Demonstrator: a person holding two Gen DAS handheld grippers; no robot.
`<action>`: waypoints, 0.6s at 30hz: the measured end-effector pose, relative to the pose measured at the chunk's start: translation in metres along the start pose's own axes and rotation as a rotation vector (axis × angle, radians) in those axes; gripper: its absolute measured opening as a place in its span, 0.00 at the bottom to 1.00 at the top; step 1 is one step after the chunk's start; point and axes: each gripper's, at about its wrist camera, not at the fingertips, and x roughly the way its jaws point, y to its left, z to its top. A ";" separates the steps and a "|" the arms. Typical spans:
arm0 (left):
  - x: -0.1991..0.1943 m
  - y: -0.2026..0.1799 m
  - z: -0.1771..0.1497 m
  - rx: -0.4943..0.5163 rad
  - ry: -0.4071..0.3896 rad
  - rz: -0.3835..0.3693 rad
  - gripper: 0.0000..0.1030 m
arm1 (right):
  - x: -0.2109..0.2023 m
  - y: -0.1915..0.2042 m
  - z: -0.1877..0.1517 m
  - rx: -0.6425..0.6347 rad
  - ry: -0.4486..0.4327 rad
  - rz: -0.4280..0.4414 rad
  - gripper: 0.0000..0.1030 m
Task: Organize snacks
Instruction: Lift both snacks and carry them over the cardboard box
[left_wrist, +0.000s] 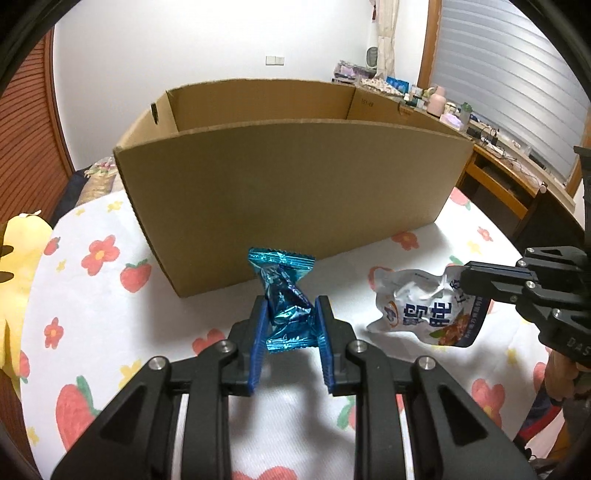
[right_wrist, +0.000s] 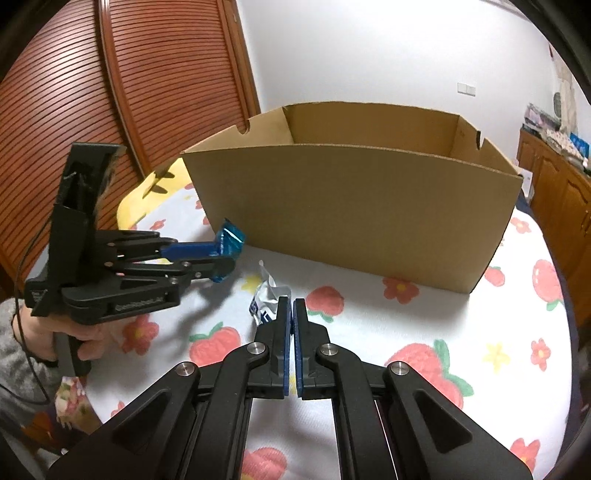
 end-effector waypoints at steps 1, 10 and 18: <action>-0.003 -0.001 0.001 0.003 -0.007 0.001 0.22 | -0.001 0.001 0.001 -0.004 -0.004 -0.004 0.00; -0.027 -0.009 0.012 0.019 -0.062 0.002 0.22 | -0.019 0.006 0.010 -0.050 -0.040 -0.027 0.00; -0.042 -0.011 0.021 0.028 -0.102 0.006 0.22 | -0.038 0.007 0.021 -0.087 -0.083 -0.050 0.00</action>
